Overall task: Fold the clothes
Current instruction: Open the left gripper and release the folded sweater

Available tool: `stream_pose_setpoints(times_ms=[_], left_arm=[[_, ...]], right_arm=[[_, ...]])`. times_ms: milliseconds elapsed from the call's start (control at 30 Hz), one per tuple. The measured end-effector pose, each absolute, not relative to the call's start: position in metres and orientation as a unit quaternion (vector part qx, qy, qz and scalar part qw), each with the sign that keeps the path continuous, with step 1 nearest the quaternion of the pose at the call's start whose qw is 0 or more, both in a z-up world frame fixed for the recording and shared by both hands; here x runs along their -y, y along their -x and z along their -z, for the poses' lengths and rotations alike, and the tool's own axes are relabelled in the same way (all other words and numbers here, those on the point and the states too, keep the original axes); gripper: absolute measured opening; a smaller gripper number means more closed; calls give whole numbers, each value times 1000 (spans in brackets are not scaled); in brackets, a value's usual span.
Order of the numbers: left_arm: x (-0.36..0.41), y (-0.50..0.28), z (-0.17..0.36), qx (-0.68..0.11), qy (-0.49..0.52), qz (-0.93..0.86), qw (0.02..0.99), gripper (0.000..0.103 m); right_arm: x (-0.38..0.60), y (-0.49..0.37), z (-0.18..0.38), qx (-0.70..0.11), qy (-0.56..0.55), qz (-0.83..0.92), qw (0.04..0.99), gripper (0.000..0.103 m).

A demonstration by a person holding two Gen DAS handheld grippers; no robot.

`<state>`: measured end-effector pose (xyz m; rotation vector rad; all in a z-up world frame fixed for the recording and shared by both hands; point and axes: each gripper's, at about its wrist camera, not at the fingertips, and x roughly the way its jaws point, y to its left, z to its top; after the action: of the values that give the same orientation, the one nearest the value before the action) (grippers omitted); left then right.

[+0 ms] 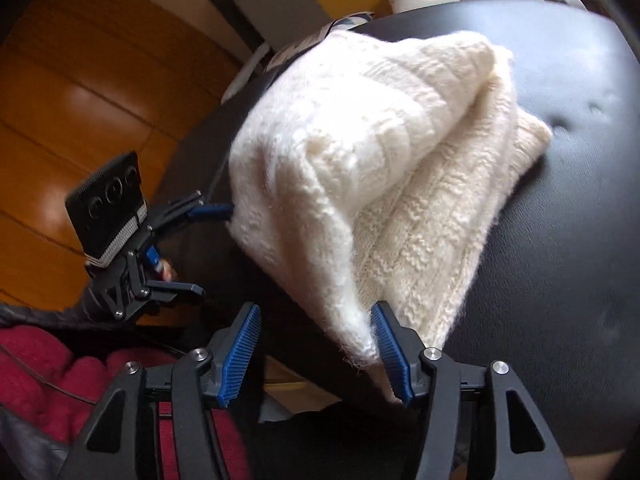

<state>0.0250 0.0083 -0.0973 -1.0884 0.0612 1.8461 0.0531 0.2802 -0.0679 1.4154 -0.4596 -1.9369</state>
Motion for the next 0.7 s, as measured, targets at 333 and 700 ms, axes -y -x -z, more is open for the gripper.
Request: stream_pose_setpoints(times_ms=[333,700], left_arm=[[-26,14,72,72,431,-749,498,95],[-97,-7,100,-28,433,-710,554,101]], right_arm=[[-337,-20,54,398,-429,747,316,64],[-310,25,91,407,-471,736,265,61]])
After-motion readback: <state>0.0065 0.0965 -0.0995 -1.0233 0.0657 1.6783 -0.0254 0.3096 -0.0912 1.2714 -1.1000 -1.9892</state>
